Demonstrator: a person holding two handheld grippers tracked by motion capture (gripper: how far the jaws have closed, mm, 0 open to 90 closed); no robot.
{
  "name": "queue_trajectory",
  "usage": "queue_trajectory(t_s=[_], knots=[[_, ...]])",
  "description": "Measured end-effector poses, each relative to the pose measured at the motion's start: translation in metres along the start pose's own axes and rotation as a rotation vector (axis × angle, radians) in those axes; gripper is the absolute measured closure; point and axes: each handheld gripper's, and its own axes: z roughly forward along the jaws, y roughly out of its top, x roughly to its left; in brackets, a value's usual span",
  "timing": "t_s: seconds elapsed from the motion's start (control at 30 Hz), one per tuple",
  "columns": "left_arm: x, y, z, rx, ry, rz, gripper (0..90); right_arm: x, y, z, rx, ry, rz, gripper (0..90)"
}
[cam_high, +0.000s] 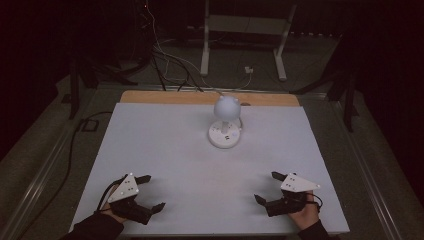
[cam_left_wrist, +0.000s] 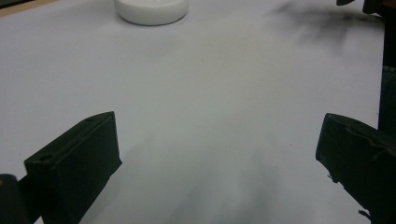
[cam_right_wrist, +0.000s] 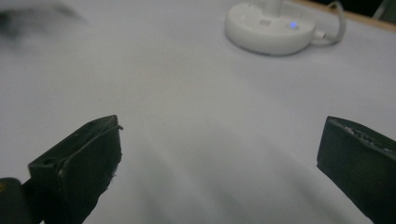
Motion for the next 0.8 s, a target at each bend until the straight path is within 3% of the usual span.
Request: queue_trajectory(t_s=[0.47,0.8], knots=[[-0.0014,0.0009,0.0002,-0.002,-0.009,-0.001,0.3,0.0040,0.0015,0.0002,0.008,-0.009,-0.016,0.0],[-0.0012,0.0006,0.0000,-0.010,-0.016,-0.001,0.3,0.0028,0.0007,-0.0006,0.001,-0.006,0.004,0.0]])
